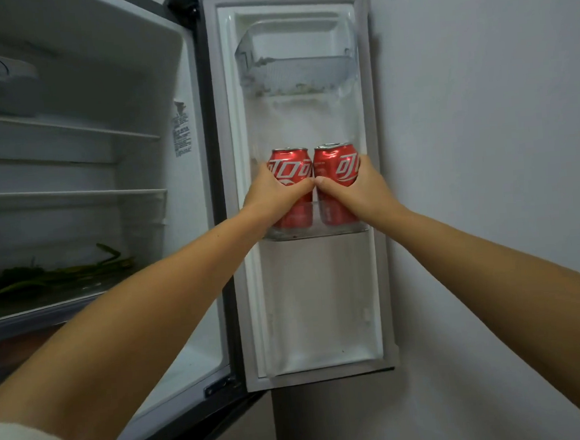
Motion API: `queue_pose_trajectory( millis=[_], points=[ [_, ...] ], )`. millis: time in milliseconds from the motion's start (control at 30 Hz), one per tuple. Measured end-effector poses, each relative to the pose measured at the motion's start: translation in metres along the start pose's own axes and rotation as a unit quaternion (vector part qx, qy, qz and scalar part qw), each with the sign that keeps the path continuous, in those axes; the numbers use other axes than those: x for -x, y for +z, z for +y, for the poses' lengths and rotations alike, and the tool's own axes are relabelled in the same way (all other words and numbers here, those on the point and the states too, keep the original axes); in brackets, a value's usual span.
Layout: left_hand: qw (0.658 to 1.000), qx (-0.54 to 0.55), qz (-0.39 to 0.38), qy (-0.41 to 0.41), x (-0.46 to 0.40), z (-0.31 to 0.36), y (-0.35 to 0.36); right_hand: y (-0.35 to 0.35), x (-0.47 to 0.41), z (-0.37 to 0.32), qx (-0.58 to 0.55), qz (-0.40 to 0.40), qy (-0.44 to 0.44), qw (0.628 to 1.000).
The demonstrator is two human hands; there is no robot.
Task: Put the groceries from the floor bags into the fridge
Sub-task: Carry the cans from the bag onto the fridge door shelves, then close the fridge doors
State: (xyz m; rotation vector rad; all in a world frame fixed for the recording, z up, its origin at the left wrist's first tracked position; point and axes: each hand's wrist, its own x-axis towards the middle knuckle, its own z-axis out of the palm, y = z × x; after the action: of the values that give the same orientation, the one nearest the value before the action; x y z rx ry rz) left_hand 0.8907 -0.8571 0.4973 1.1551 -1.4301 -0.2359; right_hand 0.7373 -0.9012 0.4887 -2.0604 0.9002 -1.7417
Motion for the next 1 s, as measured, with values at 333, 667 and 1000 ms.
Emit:
queue_pose_trajectory(
  millis=[333, 667, 1000],
  points=[
    [0.997, -0.026, 0.064, 0.037, 0.020, -0.018, 0.007, 0.003, 0.016, 0.008, 0.040, -0.021, -0.042, 0.998],
    [0.978, -0.102, 0.178, 0.037, 0.084, -0.022, 0.024, -0.016, 0.068, 0.028, 0.092, 0.022, -0.118, 0.989],
    [0.943, -0.273, 0.169, -0.091, 0.316, -0.086, -0.040, 0.091, 0.264, 0.035, 0.001, -0.214, -0.289, 0.933]
  ],
)
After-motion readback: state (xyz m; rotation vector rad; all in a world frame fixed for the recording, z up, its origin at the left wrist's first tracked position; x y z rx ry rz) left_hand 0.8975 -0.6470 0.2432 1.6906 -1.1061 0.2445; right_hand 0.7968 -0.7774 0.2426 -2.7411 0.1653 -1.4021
